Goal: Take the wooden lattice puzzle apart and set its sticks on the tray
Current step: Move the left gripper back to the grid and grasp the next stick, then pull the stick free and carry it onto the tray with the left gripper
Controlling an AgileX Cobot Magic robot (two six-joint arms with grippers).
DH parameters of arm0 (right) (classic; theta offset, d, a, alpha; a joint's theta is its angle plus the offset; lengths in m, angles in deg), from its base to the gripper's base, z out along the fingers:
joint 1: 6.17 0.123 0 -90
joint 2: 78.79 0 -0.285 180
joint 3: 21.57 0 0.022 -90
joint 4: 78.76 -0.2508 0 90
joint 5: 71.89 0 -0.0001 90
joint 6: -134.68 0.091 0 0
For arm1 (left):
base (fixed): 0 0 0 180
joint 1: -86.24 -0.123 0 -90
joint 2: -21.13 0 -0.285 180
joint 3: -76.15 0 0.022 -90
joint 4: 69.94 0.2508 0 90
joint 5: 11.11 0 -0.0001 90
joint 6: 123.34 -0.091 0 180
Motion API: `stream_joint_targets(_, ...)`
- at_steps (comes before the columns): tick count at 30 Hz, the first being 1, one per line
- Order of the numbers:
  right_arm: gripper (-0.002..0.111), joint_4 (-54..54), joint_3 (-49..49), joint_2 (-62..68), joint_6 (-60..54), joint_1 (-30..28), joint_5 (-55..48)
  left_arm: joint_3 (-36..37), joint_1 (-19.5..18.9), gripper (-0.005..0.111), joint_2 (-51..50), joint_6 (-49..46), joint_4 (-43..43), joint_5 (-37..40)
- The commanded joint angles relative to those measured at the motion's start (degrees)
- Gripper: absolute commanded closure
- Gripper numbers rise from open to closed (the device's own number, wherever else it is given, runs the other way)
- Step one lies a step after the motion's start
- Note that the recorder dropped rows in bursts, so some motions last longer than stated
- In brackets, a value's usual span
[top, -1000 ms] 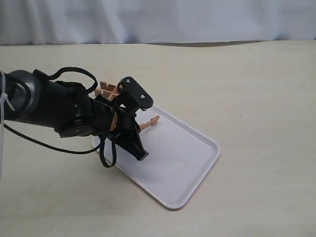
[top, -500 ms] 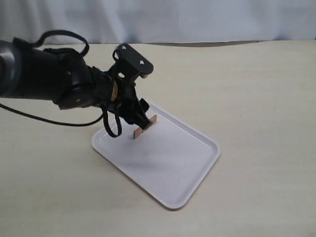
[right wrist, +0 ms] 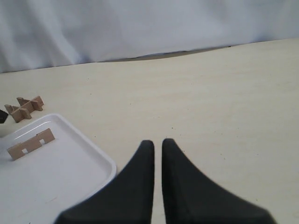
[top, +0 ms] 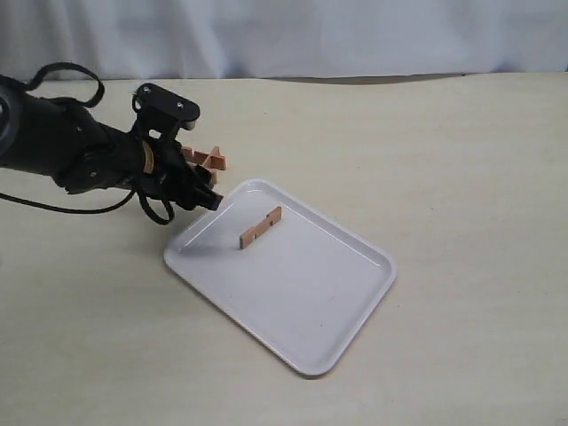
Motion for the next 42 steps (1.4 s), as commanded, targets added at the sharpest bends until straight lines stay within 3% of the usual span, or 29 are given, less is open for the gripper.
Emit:
stream_joint_targets(1,0.102,0.0,-0.2,0.4,0.0,0.1,0.0,0.0,-0.4,0.045,-3.2,0.6,-0.4,-6.2)
stream_joint_targets(10,0.102,0.0,-0.2,0.4,0.0,0.1,0.0,0.0,-3.4,0.045,-4.5,0.6,-2.1,-11.2)
stream_joint_targets(20,0.102,0.0,-0.2,0.4,0.0,0.1,0.0,0.0,-3.7,0.045,-6.8,0.6,-2.1,-15.1)
stream_joint_targets(27,0.102,0.0,-0.2,0.4,0.0,0.1,0.0,0.0,-4.5,0.068,-6.9,-1.9,-3.9,-15.6)
stream_joint_targets(42,0.102,0.0,-0.2,0.4,0.0,0.1,0.0,0.0,-4.6,0.068,-8.9,-5.3,-7.0,-19.1)
